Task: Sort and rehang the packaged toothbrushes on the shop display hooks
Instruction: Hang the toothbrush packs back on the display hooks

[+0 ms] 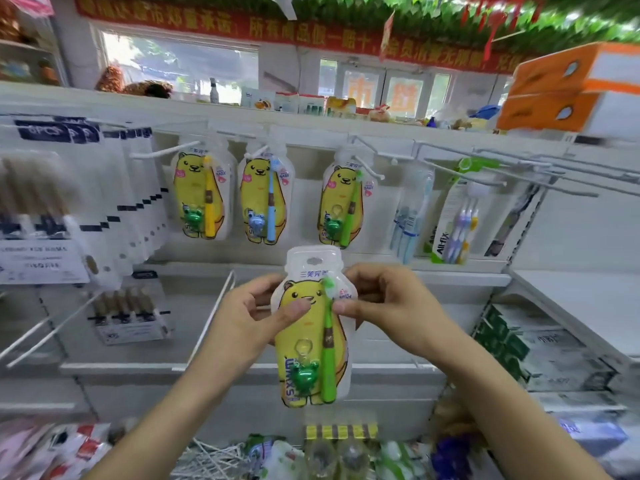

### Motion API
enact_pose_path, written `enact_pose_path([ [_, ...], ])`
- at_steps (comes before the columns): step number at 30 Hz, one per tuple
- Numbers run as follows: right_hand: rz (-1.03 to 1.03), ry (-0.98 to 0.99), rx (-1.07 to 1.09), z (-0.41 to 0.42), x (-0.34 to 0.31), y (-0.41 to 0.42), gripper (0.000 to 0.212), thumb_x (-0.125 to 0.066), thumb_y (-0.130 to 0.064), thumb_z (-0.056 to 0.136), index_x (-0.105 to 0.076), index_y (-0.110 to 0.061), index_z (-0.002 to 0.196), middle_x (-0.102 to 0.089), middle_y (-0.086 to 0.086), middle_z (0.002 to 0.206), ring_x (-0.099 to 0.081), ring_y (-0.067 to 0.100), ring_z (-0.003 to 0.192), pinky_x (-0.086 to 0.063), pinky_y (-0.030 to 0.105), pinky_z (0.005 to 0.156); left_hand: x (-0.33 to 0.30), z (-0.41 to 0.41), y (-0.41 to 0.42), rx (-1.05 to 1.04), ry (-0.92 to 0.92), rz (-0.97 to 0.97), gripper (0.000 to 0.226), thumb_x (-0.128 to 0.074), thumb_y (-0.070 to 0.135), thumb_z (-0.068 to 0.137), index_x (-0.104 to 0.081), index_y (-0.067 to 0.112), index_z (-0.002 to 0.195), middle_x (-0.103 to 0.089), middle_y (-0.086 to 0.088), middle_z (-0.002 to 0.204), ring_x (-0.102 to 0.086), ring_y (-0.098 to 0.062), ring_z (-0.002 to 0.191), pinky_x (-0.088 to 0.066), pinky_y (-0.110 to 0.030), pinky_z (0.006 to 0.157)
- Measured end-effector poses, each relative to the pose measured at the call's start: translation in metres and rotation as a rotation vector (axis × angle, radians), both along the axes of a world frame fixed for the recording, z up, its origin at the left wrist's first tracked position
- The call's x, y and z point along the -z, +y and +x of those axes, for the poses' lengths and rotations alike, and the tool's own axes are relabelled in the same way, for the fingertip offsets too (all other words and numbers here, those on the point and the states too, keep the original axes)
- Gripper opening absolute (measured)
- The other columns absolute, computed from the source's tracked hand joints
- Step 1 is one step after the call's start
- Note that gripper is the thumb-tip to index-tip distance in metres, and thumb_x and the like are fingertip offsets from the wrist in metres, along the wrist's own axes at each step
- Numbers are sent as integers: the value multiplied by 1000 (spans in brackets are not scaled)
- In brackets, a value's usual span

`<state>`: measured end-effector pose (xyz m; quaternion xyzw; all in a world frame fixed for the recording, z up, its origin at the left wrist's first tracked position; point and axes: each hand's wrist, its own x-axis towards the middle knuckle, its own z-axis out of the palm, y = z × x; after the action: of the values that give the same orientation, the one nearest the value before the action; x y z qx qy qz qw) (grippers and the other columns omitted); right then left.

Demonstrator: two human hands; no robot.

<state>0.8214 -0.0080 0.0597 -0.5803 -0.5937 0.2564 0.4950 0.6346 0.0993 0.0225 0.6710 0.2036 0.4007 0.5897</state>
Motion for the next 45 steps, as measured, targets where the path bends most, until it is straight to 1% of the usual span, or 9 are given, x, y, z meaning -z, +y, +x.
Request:
enact_pose_path([
  [3,116,41,55,17,-10,-16,12,-70,0,87,-71,-3,99,-75,19,96,-70,40,90,-56,54,76,8,13,-14,105,49,-33,32,-80,45,62,-79,34,92,-79,0,90,-74,-12,76,-57,-27,57],
  [5,184,80,85,25,-16,-25,13,-69,2,87,-71,-4,99,-76,15,93,-71,30,83,-58,44,72,15,20,-23,163,61,-34,19,-87,30,73,-80,39,88,-79,3,88,-73,-8,76,-57,-23,60],
  [8,225,100,97,33,-20,-31,12,-68,2,87,-70,-3,98,-76,8,88,-71,18,81,-58,30,68,24,26,-33,178,33,-37,25,-74,12,71,-82,29,88,-79,-1,92,-74,-8,79,-55,-17,67],
  [13,281,80,114,32,-25,-35,16,-68,-3,88,-71,-5,103,-78,11,95,-73,24,86,-58,43,74,30,28,-38,151,-3,-14,36,-75,3,71,-74,6,107,-78,-12,98,-75,-24,90,-59,-24,75],
  [18,341,70,129,29,-32,-30,17,-69,-4,89,-72,-10,105,-78,10,94,-71,39,91,-55,57,79,18,28,-35,120,-46,19,35,-73,4,73,-72,5,108,-78,-13,97,-75,-26,89,-60,-29,74],
  [26,372,77,150,34,-40,-15,17,-68,-3,90,-73,-12,104,-79,5,91,-75,24,85,-60,41,73,3,36,-22,114,-69,29,33,-73,5,71,-73,10,104,-78,-13,94,-76,-24,83,-61,-29,70],
  [29,373,87,170,39,-40,-10,16,-68,-2,90,-72,-9,105,-79,6,92,-75,23,85,-61,33,70,2,42,-17,108,-46,38,32,-71,-5,77,-72,12,104,-78,-11,93,-76,-23,82,-60,-28,68],
  [41,362,77,192,62,-40,21,16,-68,-2,91,-72,-12,102,-79,2,90,-74,13,81,-58,24,67,4,72,11,83,-29,34,33,-66,-12,84,-71,14,105,-79,-9,92,-75,-22,82,-62,-30,69],
  [45,335,60,211,77,-41,46,17,-67,1,90,-71,-4,107,-78,3,91,-73,9,79,-58,23,66,6,90,33,58,-24,22,31,-67,-12,84,-70,12,104,-79,-9,91,-75,-21,80,-61,-29,69],
])
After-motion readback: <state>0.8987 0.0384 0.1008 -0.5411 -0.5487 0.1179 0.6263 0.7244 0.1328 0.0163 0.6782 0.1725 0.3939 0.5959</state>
